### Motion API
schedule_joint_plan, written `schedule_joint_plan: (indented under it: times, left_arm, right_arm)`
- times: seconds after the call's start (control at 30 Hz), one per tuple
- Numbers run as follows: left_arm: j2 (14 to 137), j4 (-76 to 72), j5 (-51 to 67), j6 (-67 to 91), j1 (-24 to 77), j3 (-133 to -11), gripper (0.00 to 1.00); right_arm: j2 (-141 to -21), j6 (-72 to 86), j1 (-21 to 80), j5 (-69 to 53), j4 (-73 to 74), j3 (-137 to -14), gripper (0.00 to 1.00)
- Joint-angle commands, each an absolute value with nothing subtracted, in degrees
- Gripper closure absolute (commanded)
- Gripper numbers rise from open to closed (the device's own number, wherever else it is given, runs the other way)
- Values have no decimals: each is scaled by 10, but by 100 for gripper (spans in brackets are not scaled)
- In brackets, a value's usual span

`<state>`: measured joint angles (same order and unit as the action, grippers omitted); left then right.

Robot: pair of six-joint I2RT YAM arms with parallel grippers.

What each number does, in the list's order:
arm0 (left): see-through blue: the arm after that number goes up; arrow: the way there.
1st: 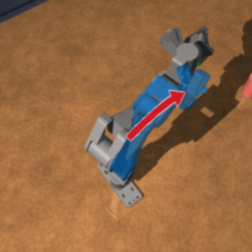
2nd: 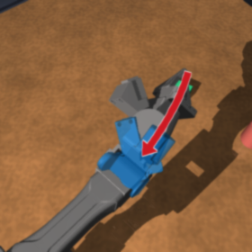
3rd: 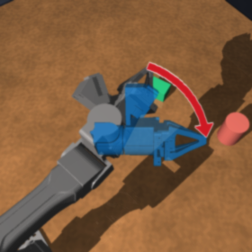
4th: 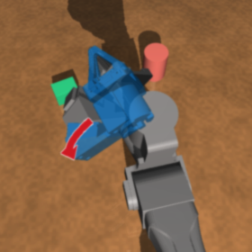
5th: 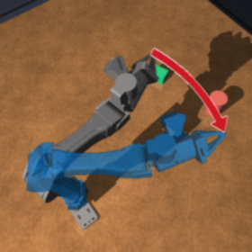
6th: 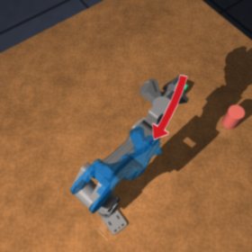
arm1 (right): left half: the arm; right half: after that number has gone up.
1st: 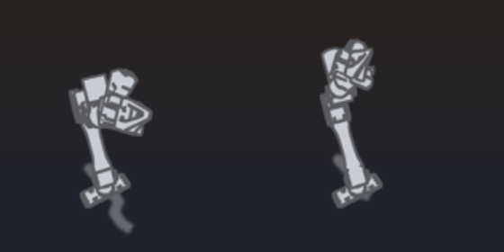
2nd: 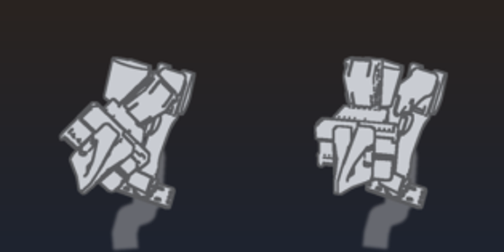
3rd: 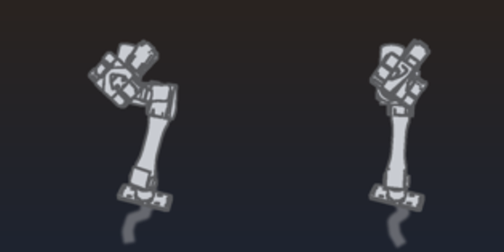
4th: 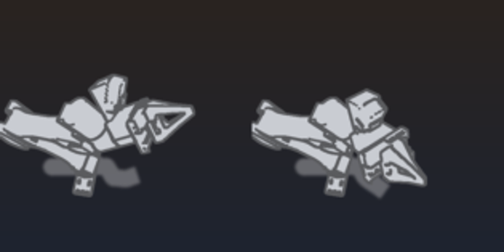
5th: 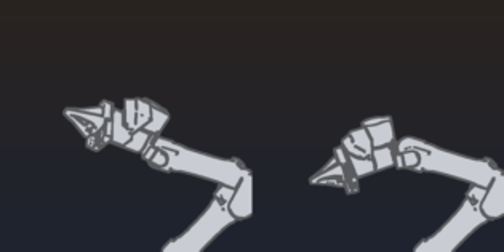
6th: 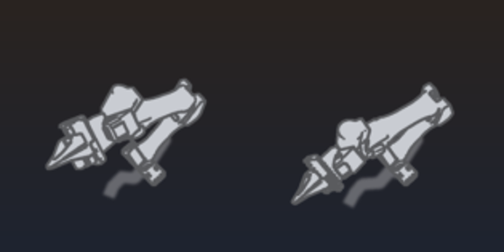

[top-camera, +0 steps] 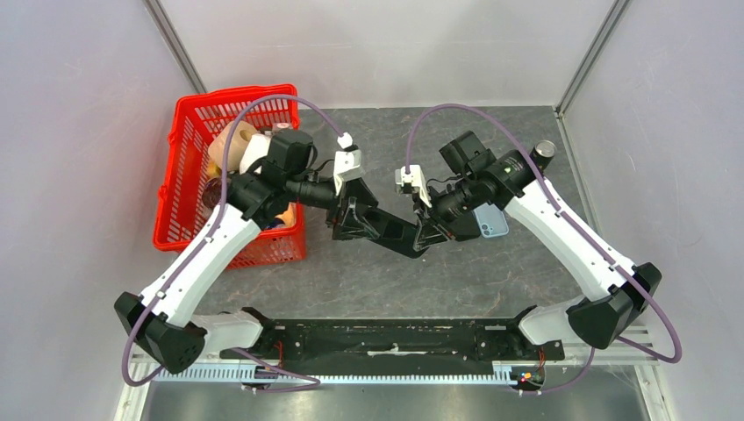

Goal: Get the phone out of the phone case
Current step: Remove the phone case from the phone.

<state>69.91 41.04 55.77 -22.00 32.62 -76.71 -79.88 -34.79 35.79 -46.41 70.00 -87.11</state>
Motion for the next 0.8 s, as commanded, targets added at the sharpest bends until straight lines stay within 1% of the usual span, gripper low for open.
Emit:
schedule_joint_plan:
  times: [0.0, 0.07, 0.1, 0.13, 0.17, 0.2, 0.27, 0.33, 0.37, 0.43, 0.47, 0.5, 0.53, 0.57, 0.67, 0.77]
  left_arm:
    - [708, 269, 563, -67, 340, -744, 23]
    - [715, 247, 569, -44, 351, -733, 48]
    - [718, 244, 569, -40, 357, -731, 66]
    - [722, 244, 569, -38, 363, -728, 77]
    - [725, 243, 569, -36, 368, -725, 93]
    - [726, 239, 572, -31, 371, -722, 98]
    - [721, 221, 582, -22, 373, -708, 98]
    - [712, 208, 567, -22, 372, -702, 98]
    - [709, 210, 555, -27, 371, -704, 98]
    - [706, 210, 550, -24, 358, -714, 98]
    - [702, 208, 551, -20, 351, -721, 98]
    - [698, 199, 553, -10, 340, -725, 98]
    - [694, 190, 554, -5, 328, -730, 98]
    - [690, 179, 557, 16, 318, -734, 98]
    - [681, 122, 567, 78, 285, -738, 98]
    - [675, 75, 565, 127, 277, -735, 98]
  right_arm:
    - [-796, -335, 360, -486, 665, -898, 100]
    - [-796, -332, 360, -482, 660, -895, 100]
    - [-795, -329, 360, -480, 655, -893, 100]
    - [-795, -325, 360, -478, 652, -892, 100]
    - [-795, -322, 360, -475, 648, -890, 100]
    - [-796, -319, 360, -473, 644, -890, 100]
    - [-796, -308, 360, -466, 637, -890, 100]
    - [-797, -288, 359, -453, 626, -890, 99]
    - [-796, -279, 357, -448, 621, -889, 92]
    - [-792, -253, 345, -443, 604, -886, 74]
    - [-789, -234, 337, -438, 592, -883, 64]
    - [-785, -217, 329, -435, 576, -879, 51]
    - [-782, -200, 317, -433, 563, -876, 45]
    - [-778, -182, 307, -433, 549, -874, 40]
    - [-768, -125, 267, -446, 500, -869, 32]
    - [-756, -97, 245, -463, 456, -863, 29]
